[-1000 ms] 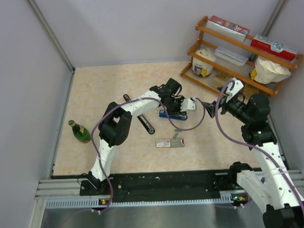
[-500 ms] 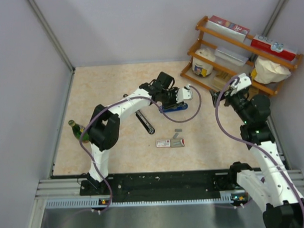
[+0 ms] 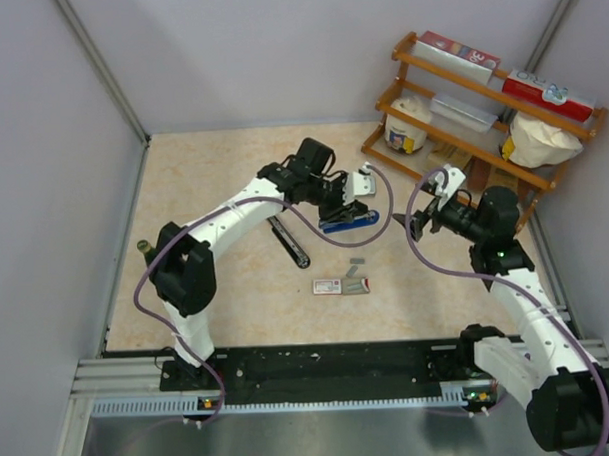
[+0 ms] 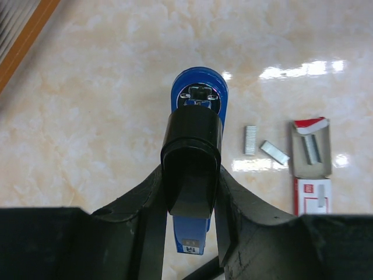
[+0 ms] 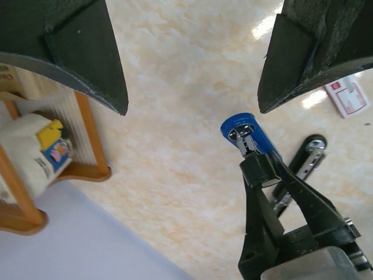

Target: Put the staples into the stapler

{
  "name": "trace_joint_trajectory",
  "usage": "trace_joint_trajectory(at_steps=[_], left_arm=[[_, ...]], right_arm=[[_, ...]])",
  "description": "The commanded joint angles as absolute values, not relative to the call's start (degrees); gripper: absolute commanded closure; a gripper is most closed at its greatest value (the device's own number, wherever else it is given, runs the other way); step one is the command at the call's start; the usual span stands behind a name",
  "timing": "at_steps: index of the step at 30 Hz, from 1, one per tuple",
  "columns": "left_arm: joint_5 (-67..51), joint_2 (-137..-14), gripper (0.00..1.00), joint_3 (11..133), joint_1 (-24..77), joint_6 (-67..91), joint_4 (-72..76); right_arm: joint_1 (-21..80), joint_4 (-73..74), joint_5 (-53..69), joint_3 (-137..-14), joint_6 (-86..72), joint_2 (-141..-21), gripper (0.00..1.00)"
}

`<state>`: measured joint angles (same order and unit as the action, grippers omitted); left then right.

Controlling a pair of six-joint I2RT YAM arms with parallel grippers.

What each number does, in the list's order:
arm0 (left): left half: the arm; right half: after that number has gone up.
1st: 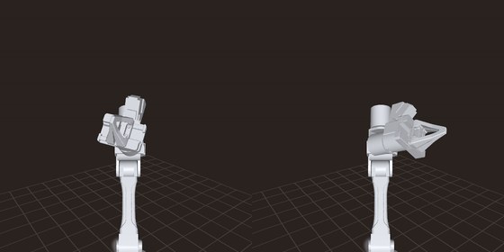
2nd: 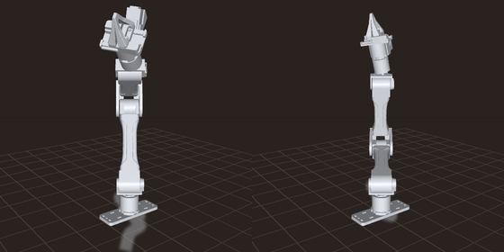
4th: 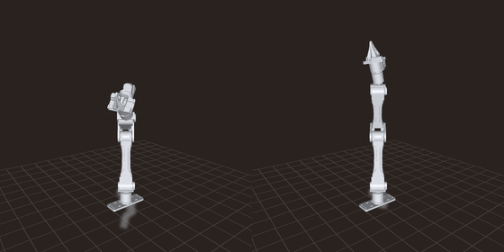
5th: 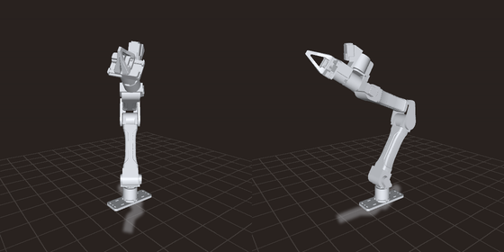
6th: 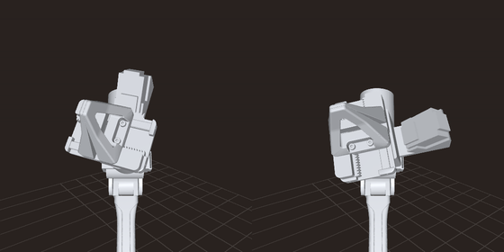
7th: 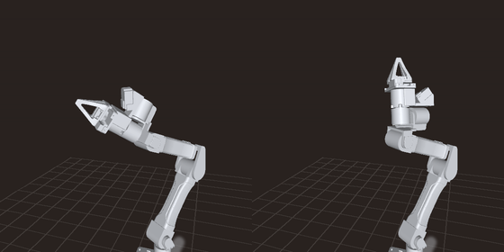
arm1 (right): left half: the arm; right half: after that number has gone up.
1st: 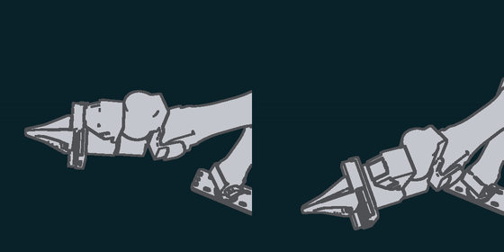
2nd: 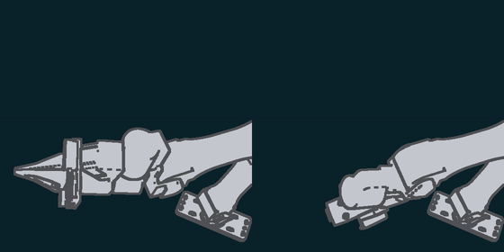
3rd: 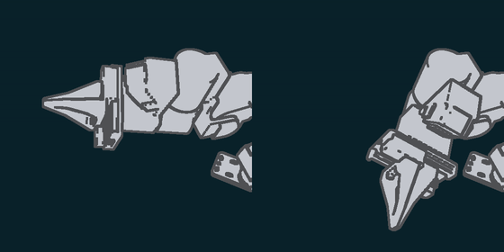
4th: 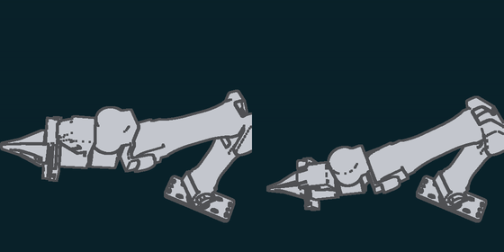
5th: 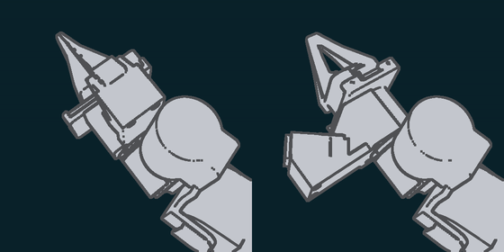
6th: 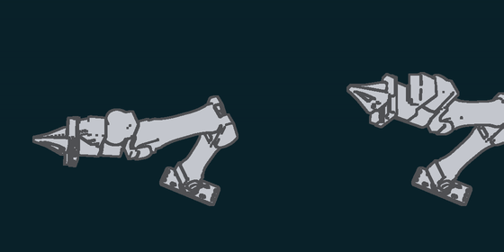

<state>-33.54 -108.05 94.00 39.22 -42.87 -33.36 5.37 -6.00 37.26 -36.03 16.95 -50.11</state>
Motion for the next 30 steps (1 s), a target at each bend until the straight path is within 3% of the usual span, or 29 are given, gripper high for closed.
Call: trace_joint_trajectory(at_steps=[1, 8, 14, 26, 30], left_arm=[[-41.5, -99.8, 1.0, 91.5, 39.1, -42.5, -33.2], [-43.2, -95.8, 1.0, 86.8, 39.0, -40.8, -32.5], [-43.2, -95.6, 1.0, 86.5, 38.9, -39.6, -32.8], [-47.5, -97.1, 1.0, 86.7, 39.0, -38.4, -32.1], [-48.7, -97.3, 1.0, 86.7, 39.0, -38.1, -31.8]], right_arm=[[4.7, -8.9, 48.9, -35.8, 16.4, -51.4, 0.1], [7.3, -8.4, 59.5, -37.1, 17.1, -56.9, 0.18], [14.1, -6.2, 57.7, -41.1, 17.3, -63.0, 0.28], [15.7, -10.1, 56.2, -40.9, 14.2, -66.6, 0.39], [15.9, -14.2, 56.3, -39.9, 12.0, -67.8, 0.47]])
